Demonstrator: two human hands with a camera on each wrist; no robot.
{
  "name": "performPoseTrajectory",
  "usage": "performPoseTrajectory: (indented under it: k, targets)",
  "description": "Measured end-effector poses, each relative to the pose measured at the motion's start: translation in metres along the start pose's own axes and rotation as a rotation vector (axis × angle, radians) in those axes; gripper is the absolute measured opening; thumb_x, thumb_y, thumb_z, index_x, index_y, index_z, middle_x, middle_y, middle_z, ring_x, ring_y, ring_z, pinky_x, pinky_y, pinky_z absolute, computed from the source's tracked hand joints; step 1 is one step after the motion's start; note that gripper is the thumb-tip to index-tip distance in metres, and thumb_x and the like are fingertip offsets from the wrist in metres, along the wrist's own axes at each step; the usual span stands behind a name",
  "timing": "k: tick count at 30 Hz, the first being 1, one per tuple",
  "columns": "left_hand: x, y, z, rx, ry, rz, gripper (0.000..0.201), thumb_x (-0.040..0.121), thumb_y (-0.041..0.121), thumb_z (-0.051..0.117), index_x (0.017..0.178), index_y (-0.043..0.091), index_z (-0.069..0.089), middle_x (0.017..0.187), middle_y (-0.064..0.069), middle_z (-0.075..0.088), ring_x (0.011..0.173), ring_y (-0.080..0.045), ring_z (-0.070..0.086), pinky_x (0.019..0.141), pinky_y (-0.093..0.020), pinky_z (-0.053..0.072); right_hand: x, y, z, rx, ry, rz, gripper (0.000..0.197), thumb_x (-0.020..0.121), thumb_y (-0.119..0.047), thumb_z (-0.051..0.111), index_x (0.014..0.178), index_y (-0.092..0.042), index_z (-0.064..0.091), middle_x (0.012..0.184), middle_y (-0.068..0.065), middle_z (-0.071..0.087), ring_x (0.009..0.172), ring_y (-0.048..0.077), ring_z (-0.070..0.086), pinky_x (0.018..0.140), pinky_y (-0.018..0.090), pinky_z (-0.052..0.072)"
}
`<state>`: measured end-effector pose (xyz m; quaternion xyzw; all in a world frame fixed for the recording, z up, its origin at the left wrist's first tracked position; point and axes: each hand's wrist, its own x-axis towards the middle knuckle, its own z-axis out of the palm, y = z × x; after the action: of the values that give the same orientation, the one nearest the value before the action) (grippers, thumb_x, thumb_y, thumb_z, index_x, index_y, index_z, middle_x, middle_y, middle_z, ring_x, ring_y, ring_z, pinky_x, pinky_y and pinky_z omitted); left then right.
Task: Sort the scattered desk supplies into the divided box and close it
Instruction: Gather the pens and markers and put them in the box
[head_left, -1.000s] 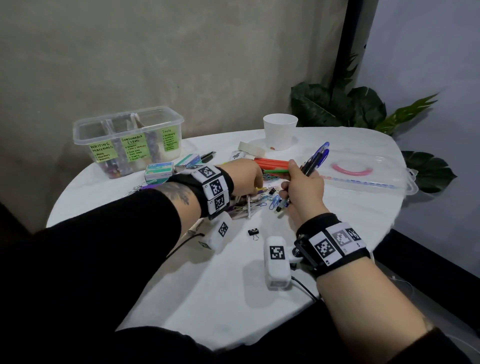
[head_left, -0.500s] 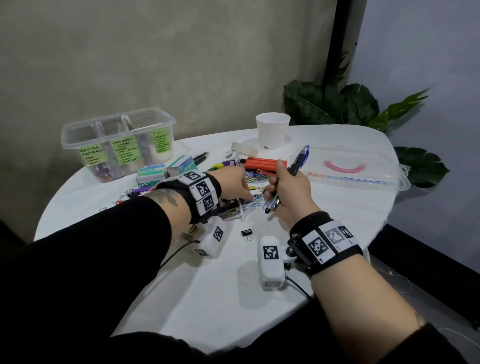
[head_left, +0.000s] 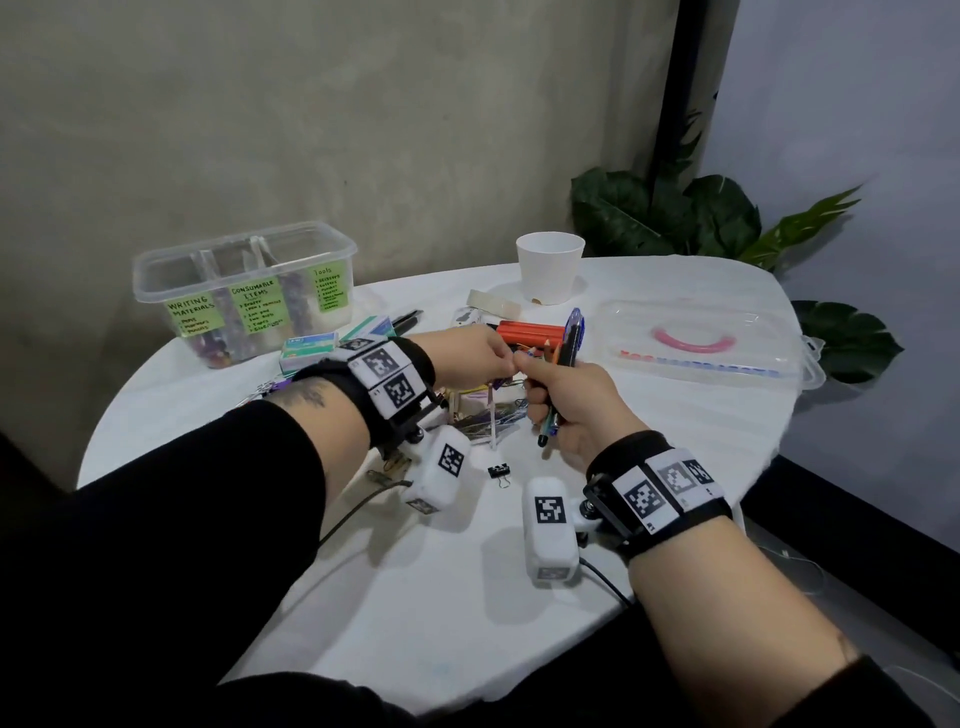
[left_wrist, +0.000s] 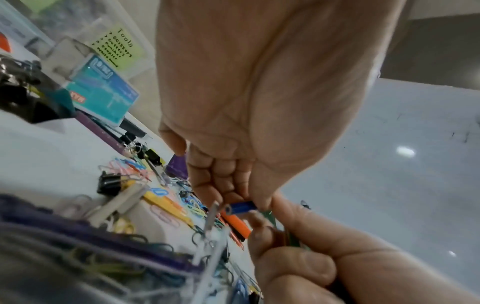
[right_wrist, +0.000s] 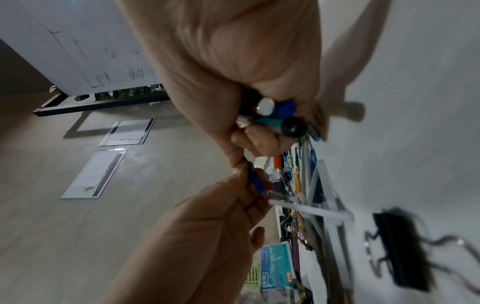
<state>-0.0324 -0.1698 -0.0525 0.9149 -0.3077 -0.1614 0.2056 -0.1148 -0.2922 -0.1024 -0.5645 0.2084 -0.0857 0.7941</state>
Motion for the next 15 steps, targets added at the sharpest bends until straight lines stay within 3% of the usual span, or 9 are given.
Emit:
performPoseTrajectory:
  k: [4, 8, 11, 15]
  targets:
    - [-0.003, -0.015, -0.017, -0.076, 0.037, 0.058, 0.011, 0.093, 0.031, 0.064, 0.09, 0.024, 0.072, 0.085, 0.008, 0.067, 0.076, -0.011, 0.057, 0.071, -0.024, 0.046, -0.003, -0.004, 0.004, -0.007, 0.013, -0.095, 0.01, 0.089, -0.012, 0.072, 0.087, -0.013, 0.061, 0.058, 0.001, 0.049, 0.042, 0.013, 0.04, 0.039, 0.019, 0.035]
    - [0.006, -0.052, -0.035, 0.369, 0.28, -0.108, 0.02, 0.092, 0.013, 0.059, 0.1, 0.02, 0.076, 0.106, 0.0, 0.072, 0.095, -0.02, 0.065, 0.085, -0.028, 0.05, 0.002, -0.002, 0.005, 0.021, 0.03, -0.104, 0.01, 0.093, -0.015, 0.066, 0.089, -0.012, 0.057, 0.078, 0.015, 0.057, 0.049, 0.014, 0.042, 0.04, 0.022, 0.038]
    - [0.007, -0.068, -0.034, 0.646, 0.156, -0.215, 0.025, 0.089, 0.012, 0.059, 0.109, 0.016, 0.074, 0.106, -0.005, 0.07, 0.095, -0.027, 0.065, 0.087, -0.036, 0.055, 0.001, -0.001, 0.007, 0.021, -0.024, -0.106, 0.007, 0.094, -0.013, 0.063, 0.092, -0.01, 0.058, 0.086, 0.02, 0.059, 0.051, 0.014, 0.044, 0.042, 0.023, 0.038]
    - [0.009, -0.072, -0.027, 0.736, 0.09, -0.266, 0.029, 0.088, 0.022, 0.066, 0.115, 0.013, 0.07, 0.106, -0.006, 0.07, 0.095, -0.027, 0.065, 0.083, -0.035, 0.055, 0.002, -0.001, 0.007, 0.01, -0.027, -0.109, 0.01, 0.094, -0.014, 0.064, 0.096, -0.008, 0.057, 0.08, 0.018, 0.062, 0.05, 0.014, 0.044, 0.042, 0.024, 0.038]
